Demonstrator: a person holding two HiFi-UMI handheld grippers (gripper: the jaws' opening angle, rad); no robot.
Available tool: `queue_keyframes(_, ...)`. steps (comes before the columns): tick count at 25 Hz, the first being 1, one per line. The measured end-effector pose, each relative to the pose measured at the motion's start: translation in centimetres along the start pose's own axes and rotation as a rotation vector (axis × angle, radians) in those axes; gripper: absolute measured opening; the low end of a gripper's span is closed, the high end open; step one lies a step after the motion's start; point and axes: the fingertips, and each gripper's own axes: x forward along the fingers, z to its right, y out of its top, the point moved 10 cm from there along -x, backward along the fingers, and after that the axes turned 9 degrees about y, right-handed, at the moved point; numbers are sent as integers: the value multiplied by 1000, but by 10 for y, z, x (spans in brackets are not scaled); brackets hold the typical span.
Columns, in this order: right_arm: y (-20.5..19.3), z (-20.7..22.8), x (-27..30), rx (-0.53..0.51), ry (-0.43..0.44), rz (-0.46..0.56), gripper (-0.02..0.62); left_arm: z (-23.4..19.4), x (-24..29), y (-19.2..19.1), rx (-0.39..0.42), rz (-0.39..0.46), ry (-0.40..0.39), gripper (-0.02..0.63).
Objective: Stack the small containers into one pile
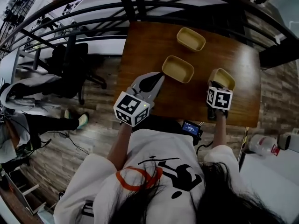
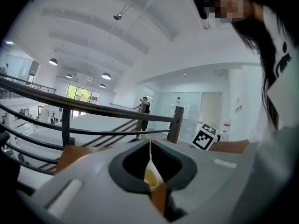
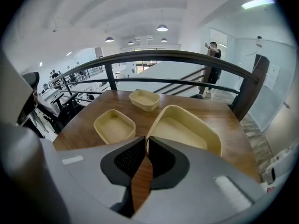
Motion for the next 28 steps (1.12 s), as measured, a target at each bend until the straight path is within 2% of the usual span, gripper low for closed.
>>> queue_keyframes(7, 39, -100, 26, -38, 70, 38, 51, -36, -14, 3, -7, 26, 16, 0)
queue_keyframes(15, 64, -185, 67, -67, 93, -23, 51, -80, -32, 8, -14, 50, 17, 0)
queue_keyframes(22, 68, -209, 102, -31, 100, -78, 51, -104, -39, 5, -20, 58, 22, 0)
queue_keyframes(28, 67, -217, 126, -3, 48, -121, 51, -124, -43, 5, -24, 65, 14, 0)
